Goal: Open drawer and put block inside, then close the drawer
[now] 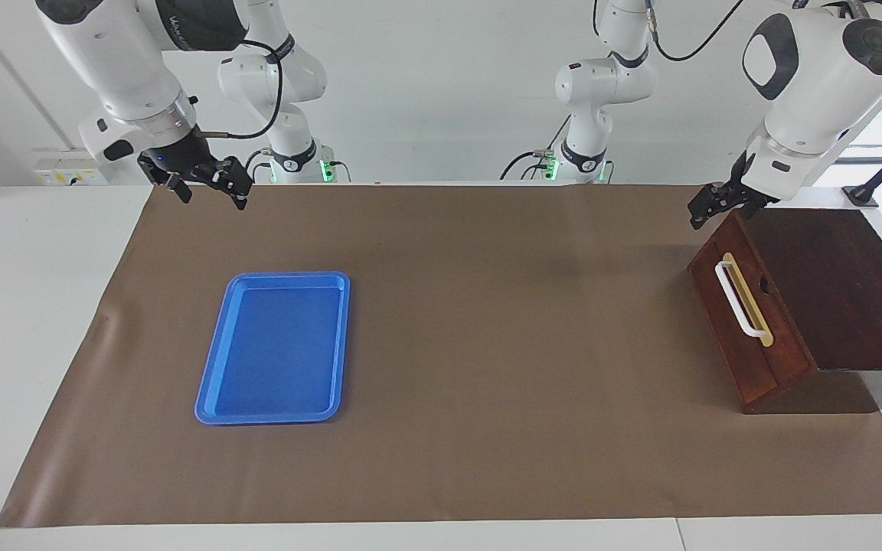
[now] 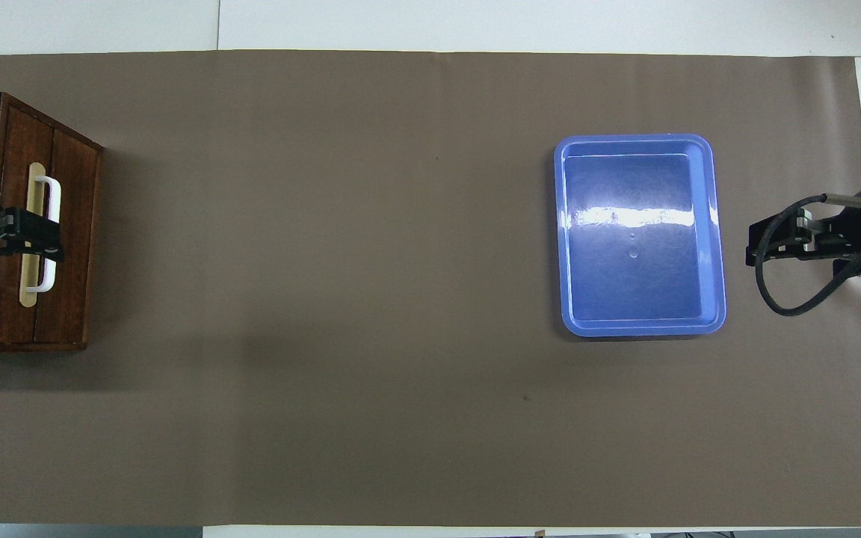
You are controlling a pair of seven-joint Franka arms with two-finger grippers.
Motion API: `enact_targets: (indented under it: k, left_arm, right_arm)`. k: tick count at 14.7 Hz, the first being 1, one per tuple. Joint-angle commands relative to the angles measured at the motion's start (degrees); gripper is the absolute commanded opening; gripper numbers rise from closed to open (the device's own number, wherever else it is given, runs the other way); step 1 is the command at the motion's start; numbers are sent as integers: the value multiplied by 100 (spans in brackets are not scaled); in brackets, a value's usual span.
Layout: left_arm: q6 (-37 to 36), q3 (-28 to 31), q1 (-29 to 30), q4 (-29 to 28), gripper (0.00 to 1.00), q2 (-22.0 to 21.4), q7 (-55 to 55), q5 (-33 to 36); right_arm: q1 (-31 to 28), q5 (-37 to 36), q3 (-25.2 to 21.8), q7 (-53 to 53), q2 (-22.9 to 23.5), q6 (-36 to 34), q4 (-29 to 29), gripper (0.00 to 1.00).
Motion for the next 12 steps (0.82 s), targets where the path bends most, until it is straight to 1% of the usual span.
enact_targets:
  k: [1,7,12]
  left_arm:
    - [-65,114,-79,327,100,141,304,-82]
    - [-82,52,-61,503,100,159,349,-214]
    - [-12,61,-61,513,100,168,358,-232]
  right_arm:
    - [-67,-58,33,-139,-135,68,-157,100]
    - [-67,-58,33,-139,-135,68,-157,100]
    - [-67,-58,33,-130,-135,68,-157,100]
